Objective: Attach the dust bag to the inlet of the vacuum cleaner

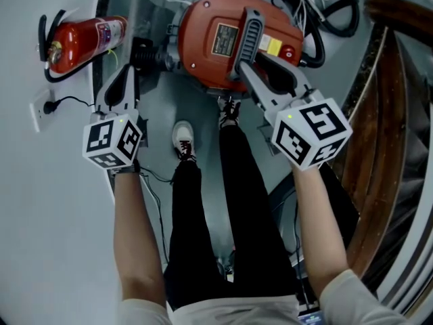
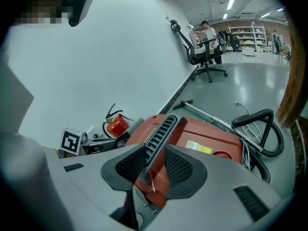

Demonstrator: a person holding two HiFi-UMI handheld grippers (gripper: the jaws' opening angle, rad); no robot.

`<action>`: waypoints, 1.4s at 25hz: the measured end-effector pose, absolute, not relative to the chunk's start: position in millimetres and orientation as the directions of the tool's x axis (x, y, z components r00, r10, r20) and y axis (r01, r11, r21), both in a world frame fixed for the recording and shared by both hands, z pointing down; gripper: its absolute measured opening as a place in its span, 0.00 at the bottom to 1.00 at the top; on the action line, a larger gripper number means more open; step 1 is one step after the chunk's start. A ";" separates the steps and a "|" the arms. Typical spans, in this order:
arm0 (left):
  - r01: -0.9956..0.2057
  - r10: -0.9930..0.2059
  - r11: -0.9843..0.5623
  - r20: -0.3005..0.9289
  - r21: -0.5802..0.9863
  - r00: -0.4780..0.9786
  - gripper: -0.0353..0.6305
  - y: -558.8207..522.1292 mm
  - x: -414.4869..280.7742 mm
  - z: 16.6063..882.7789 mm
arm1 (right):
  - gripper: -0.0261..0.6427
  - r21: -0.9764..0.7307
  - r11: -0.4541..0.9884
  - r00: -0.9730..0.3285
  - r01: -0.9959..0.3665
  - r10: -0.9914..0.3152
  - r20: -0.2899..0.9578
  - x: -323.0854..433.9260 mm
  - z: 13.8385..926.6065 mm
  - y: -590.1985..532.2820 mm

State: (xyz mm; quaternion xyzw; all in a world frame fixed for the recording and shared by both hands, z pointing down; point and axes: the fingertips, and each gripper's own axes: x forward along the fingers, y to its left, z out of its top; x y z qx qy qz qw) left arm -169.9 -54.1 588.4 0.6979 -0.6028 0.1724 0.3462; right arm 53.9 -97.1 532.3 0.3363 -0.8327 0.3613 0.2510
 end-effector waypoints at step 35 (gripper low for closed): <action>-0.933 -0.671 -0.178 0.655 0.313 0.348 0.07 -59.0 -153.8 578.8 | 0.24 -0.444 0.499 -0.651 -0.744 -0.389 0.652 53.2 532.6 -97.1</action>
